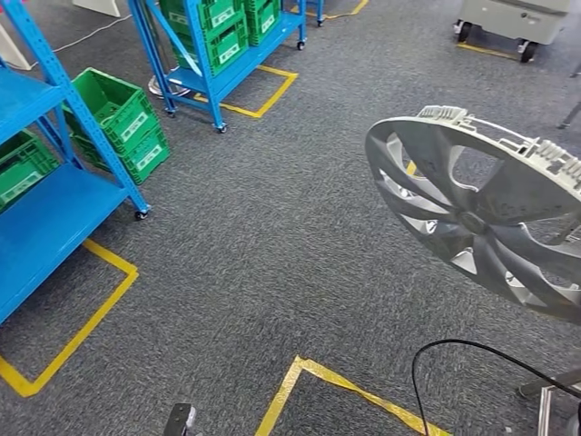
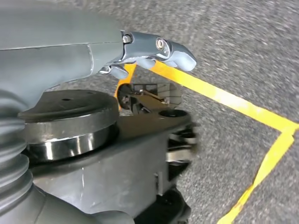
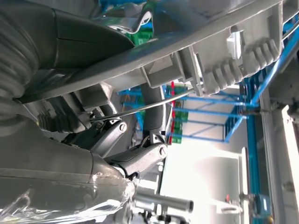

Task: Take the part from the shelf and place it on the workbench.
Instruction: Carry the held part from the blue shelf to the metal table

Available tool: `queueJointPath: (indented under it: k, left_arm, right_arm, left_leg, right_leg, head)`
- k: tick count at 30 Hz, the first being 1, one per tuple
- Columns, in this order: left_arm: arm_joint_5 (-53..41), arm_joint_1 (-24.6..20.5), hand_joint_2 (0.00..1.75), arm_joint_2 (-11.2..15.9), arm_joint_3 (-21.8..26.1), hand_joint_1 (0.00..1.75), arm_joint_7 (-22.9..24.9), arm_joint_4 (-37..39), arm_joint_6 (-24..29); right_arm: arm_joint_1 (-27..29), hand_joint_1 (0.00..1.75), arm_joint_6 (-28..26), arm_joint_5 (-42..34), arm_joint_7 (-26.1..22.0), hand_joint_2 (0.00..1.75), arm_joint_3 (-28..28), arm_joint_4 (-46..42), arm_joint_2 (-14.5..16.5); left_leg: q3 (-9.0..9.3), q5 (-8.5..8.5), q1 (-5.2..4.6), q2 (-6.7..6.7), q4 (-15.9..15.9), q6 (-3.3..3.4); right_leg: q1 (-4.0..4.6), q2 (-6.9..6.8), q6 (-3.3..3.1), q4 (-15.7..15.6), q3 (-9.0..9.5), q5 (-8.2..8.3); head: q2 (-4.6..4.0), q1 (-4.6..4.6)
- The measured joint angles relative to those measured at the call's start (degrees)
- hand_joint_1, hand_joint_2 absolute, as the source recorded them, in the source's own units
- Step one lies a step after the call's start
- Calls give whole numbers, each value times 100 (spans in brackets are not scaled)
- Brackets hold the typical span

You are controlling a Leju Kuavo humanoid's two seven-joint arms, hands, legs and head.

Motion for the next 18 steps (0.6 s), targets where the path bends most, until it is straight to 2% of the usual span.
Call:
queueJointPath:
  k: [1,2,3,5,6,7,9,10,11,12,13,14,15,16,17,18]
  left_arm:
    - [14,-2,175,0,9,0,-19,0,1]
    - [28,-9,175,1,15,0,-34,0,1]
    - [34,-17,175,0,19,0,-50,0,1]
    - [41,-31,175,-13,22,0,-80,0,-11]
    - [41,-33,175,-19,25,0,-96,0,-25]
    - [41,-33,175,-22,26,0,-109,0,-46]
    - [40,-26,175,-22,29,0,-125,0,-82]
    - [40,-21,175,-21,31,0,-127,0,-93]
    - [39,-17,175,-21,33,0,-127,0,-96]
    - [40,-15,175,-21,36,0,-127,0,-98]
    - [39,-14,175,-22,38,0,-127,0,-99]
    - [39,-15,175,-22,39,0,-127,0,-101]
    - [39,-16,175,-20,41,0,-127,0,-101]
    - [38,-20,175,-18,42,0,-124,0,-100]
    - [35,-24,175,-13,44,0,-116,0,-97]
    - [33,-28,175,-9,45,0,-98,0,-87]
  right_arm:
    - [-6,175,2,-14,3,175,-19,0,-4]
    - [-8,175,3,-25,4,175,-34,-1,-10]
    - [-5,175,3,-33,6,175,-49,-3,-17]
    - [28,175,4,-41,7,175,-91,-13,-40]
    - [50,175,5,-46,7,175,-122,-21,-56]
    - [59,175,7,-55,8,175,-154,-30,-73]
    - [58,175,8,-77,6,175,-197,-42,-95]
    - [60,175,7,-86,6,175,-208,-44,-99]
    - [76,175,7,-91,7,175,-217,-45,-99]
    - [96,175,7,-92,8,175,-226,-46,-100]
    - [111,175,7,-92,9,175,-235,-46,-101]
    - [119,175,7,-92,10,175,-245,-46,-102]
    - [120,175,7,-92,10,175,-251,-46,-102]
    - [116,175,8,-92,11,175,-257,-48,-103]
    - [113,175,9,-92,12,175,-265,-51,-103]
    - [111,175,9,-91,14,175,-276,-53,-102]
  left_leg:
    - [163,145,6,-147,-364,48]
    - [275,217,6,-263,-618,69]
    - [329,226,3,-319,-751,77]
    - [361,238,6,-201,-841,69]
    - [376,265,14,-130,-882,88]
    - [392,290,27,-53,-922,106]
    - [412,306,38,110,-960,133]
    - [417,297,40,197,-960,138]
    - [425,283,47,285,-960,133]
    - [439,265,59,368,-959,116]
    - [464,241,78,449,-956,86]
    - [499,205,104,528,-945,41]
    - [535,160,119,601,-921,-17]
    - [560,103,125,666,-882,-78]
    - [579,58,120,722,-853,-128]
    - [592,32,105,770,-840,-164]
  right_leg:
    - [1,83,15,10,-15,9]
    - [-4,158,38,14,-39,24]
    - [-18,231,68,9,-68,42]
    - [-44,354,137,-21,-125,86]
    - [-36,284,166,0,-160,72]
    - [-23,128,193,117,-233,-4]
    - [-9,-302,247,718,-523,-327]
    - [-29,-429,281,1116,-709,-501]
    - [-58,-493,315,1427,-854,-604]
    - [-93,-526,350,1562,-908,-611]
    - [-132,-559,392,1464,-840,-513]
    - [-171,-630,443,1146,-651,-337]
    - [-201,-766,509,750,-422,-183]
    - [-216,-871,532,404,-218,-72]
    - [-221,-939,512,182,-90,-22]
    - [-212,-947,463,110,-58,-35]
  head:
    - [0,0]
    - [0,2]
    - [0,-1]
    - [0,-11]
    - [0,-10]
    - [0,6]
    - [0,35]
    - [0,45]
    - [0,43]
    - [0,45]
    - [0,45]
    - [0,44]
    - [0,47]
    - [0,58]
    - [0,65]
    - [0,66]
